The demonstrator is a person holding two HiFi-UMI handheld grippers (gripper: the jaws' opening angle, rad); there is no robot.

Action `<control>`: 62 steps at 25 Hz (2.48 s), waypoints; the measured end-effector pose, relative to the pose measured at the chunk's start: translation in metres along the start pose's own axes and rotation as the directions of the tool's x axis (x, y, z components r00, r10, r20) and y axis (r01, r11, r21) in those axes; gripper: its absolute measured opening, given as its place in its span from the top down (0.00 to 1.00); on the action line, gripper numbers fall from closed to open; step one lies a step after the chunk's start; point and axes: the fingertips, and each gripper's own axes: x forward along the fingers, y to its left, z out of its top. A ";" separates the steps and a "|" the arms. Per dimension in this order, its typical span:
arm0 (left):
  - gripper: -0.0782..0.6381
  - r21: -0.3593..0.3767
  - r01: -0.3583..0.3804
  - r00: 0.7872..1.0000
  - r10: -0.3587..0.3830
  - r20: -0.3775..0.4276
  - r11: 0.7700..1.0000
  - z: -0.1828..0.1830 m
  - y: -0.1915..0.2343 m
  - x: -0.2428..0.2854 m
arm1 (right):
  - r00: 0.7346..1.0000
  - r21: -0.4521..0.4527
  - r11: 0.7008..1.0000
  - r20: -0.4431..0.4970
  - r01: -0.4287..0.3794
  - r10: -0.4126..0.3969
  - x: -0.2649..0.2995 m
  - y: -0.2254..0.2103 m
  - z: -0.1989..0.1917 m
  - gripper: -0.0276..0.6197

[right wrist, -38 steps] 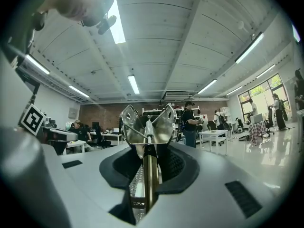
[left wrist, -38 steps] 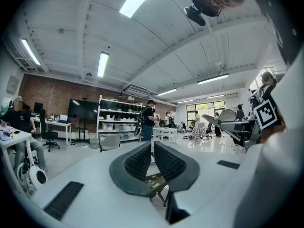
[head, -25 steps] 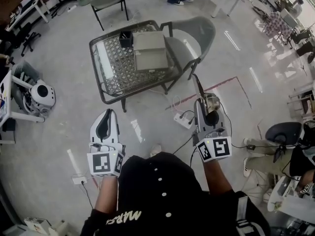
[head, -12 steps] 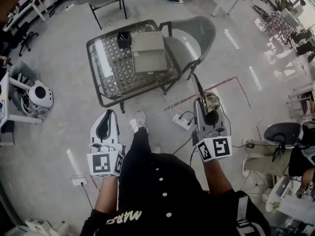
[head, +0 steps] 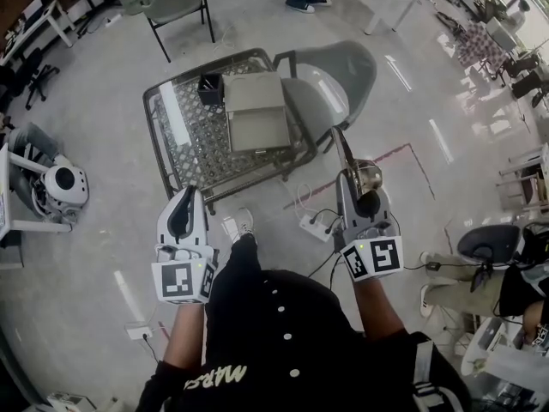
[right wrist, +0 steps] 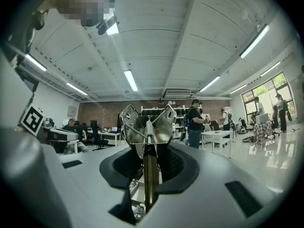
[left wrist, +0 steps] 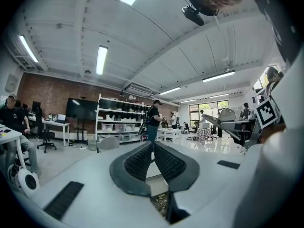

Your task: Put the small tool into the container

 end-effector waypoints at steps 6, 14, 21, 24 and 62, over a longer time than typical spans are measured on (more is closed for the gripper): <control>0.83 0.007 0.012 1.000 -0.012 0.012 1.000 0.014 0.024 0.045 | 1.000 -0.004 1.000 0.003 -0.002 0.002 0.052 -0.006 0.005 0.80; 0.84 0.008 0.035 0.999 -0.036 0.013 0.999 0.028 0.058 0.106 | 1.000 -0.001 1.000 0.018 0.013 -0.013 0.121 -0.015 0.013 0.80; 0.84 0.015 0.052 0.998 -0.053 0.021 0.999 0.039 0.086 0.155 | 0.999 -0.003 1.000 0.023 0.024 -0.024 0.177 -0.021 0.013 0.80; 0.84 0.013 0.064 0.998 -0.064 0.020 0.998 0.039 0.098 0.174 | 0.999 -0.003 1.000 0.021 0.026 -0.026 0.201 -0.020 0.012 0.80; 0.84 -0.069 0.029 0.988 -0.039 -0.152 0.997 -0.015 0.088 0.270 | 0.963 -0.002 0.985 -0.213 -0.172 0.168 0.320 -0.061 -0.102 0.80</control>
